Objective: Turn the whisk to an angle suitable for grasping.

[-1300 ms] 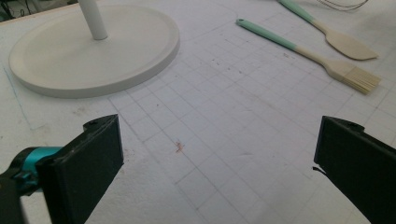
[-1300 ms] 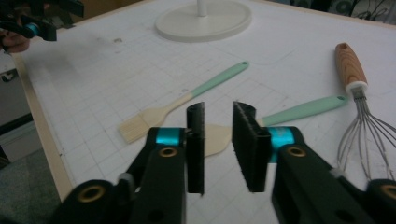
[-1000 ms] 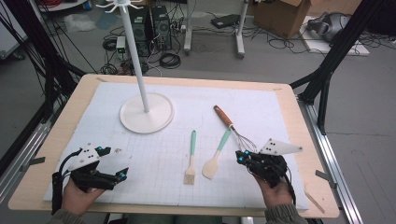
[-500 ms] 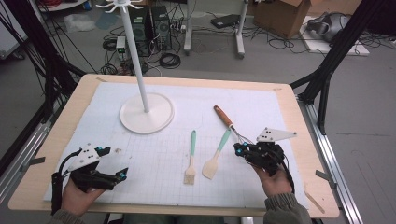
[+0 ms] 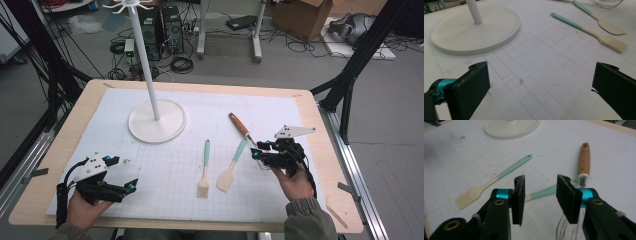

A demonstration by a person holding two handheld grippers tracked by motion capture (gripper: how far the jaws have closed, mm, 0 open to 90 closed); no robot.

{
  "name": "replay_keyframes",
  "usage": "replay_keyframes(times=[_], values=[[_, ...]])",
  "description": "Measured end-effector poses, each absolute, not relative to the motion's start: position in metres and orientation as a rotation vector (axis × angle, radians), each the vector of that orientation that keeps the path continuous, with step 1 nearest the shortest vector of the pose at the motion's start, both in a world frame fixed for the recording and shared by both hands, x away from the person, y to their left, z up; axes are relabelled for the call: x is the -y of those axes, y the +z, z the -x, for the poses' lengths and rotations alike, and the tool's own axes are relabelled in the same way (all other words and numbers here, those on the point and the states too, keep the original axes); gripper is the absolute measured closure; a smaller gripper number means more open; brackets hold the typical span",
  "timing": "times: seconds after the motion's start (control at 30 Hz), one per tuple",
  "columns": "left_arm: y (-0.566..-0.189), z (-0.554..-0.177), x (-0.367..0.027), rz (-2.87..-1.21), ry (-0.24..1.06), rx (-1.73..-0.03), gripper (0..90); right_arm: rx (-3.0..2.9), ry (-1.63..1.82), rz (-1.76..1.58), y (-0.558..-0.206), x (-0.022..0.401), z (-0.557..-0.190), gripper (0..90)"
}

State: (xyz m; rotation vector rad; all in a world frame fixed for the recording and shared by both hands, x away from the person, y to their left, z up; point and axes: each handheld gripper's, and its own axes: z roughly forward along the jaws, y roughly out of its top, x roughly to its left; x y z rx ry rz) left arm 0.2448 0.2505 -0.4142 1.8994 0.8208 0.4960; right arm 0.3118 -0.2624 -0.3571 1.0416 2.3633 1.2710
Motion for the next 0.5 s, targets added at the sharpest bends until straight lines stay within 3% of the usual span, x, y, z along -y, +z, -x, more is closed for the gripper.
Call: replay_keyframes(times=[0.23,0.5], values=[[-0.414,-0.246,-0.249,-1.903,0.494,-0.811,1.7,-2.358,1.214,-1.089,-0.351,0.264,-0.332,36.8],[-0.414,-0.246,-0.251,-1.895,0.490,-0.817,1.7,-2.385,1.152,-1.123,-0.349,0.262,-0.360,26.3]])
